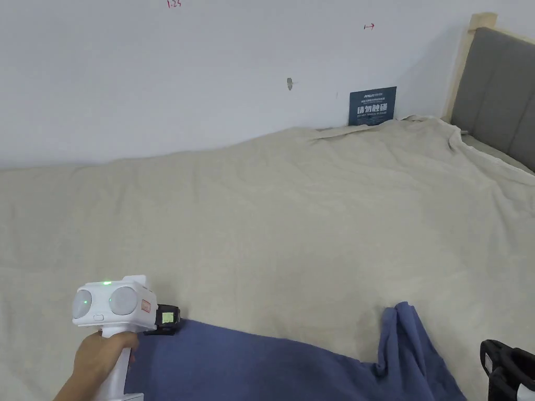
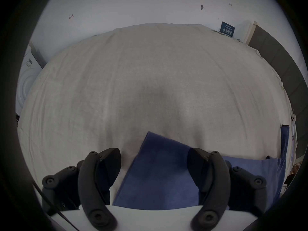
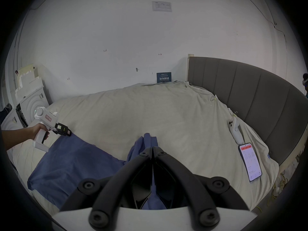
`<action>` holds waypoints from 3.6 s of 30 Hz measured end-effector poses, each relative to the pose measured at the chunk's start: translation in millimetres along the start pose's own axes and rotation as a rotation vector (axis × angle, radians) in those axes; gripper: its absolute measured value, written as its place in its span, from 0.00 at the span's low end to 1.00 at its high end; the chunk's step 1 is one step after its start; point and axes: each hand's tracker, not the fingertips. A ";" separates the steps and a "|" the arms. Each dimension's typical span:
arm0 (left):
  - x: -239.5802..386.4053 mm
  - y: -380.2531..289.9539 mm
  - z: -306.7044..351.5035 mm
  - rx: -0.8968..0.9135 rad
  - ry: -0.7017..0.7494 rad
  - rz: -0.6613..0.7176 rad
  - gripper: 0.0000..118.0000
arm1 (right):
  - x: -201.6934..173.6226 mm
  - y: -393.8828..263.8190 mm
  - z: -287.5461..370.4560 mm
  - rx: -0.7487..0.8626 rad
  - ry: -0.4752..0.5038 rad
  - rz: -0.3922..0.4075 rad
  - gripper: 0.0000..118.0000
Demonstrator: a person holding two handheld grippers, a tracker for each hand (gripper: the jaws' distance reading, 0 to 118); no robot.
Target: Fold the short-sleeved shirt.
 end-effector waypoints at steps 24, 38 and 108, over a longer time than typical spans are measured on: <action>9.0 -52.1 164.1 0.253 -0.169 -0.021 0.00 | 32.4 -28.4 -111.7 -0.430 -0.058 -0.059 0.67; 4.0 -66.7 173.1 0.259 -0.172 0.002 0.00 | 12.7 -57.8 -132.7 -0.499 -0.073 0.101 0.01; -110.3 -13.5 289.3 0.573 0.071 0.121 0.00 | -28.4 218.1 -81.6 0.144 0.156 0.099 0.01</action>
